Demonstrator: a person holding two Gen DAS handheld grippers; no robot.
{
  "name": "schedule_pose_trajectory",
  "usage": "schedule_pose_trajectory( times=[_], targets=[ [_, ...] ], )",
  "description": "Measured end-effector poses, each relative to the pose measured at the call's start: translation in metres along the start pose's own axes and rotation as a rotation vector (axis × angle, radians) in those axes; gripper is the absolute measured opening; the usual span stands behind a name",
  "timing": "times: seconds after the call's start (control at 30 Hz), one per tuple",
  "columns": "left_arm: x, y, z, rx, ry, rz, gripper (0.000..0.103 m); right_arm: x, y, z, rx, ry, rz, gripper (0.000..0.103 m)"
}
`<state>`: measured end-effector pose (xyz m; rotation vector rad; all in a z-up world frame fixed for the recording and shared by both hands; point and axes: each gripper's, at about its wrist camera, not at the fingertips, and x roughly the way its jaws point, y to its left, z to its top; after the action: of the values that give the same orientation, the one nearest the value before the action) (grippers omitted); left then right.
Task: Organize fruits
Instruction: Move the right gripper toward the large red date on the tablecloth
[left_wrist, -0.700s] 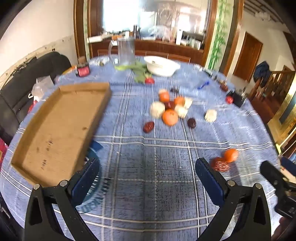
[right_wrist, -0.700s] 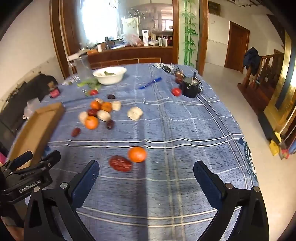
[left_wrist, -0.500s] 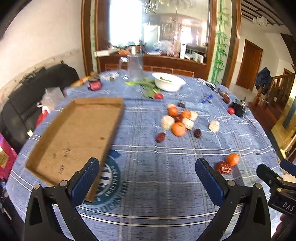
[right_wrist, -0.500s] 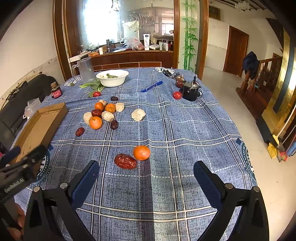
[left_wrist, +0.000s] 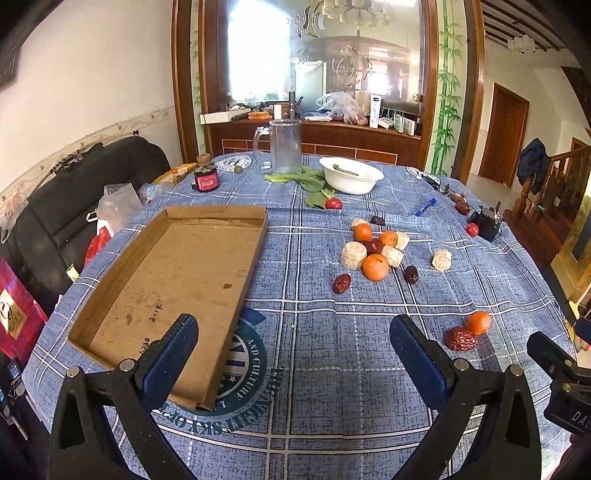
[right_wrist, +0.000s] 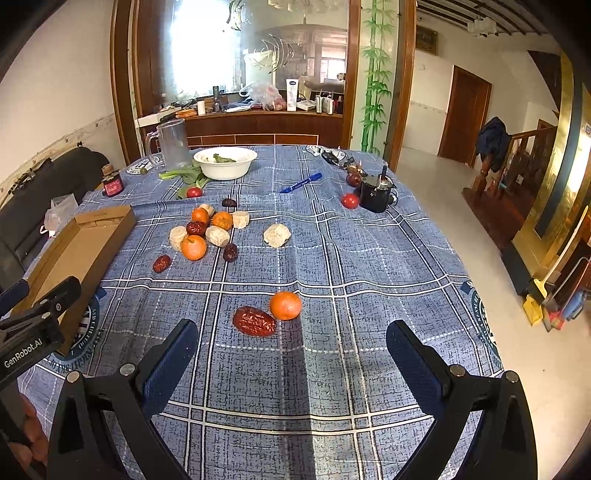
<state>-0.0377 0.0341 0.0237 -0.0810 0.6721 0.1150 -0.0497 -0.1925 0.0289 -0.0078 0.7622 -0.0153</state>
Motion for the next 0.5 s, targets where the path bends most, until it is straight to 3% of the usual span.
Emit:
schedule_pose_trajectory(
  times=[0.5],
  targets=[
    [-0.0021,0.0075,0.0029,-0.005,-0.032,-0.039,0.103,0.0046,0.0097,-0.002,0.003,0.015,-0.02,0.102]
  ],
)
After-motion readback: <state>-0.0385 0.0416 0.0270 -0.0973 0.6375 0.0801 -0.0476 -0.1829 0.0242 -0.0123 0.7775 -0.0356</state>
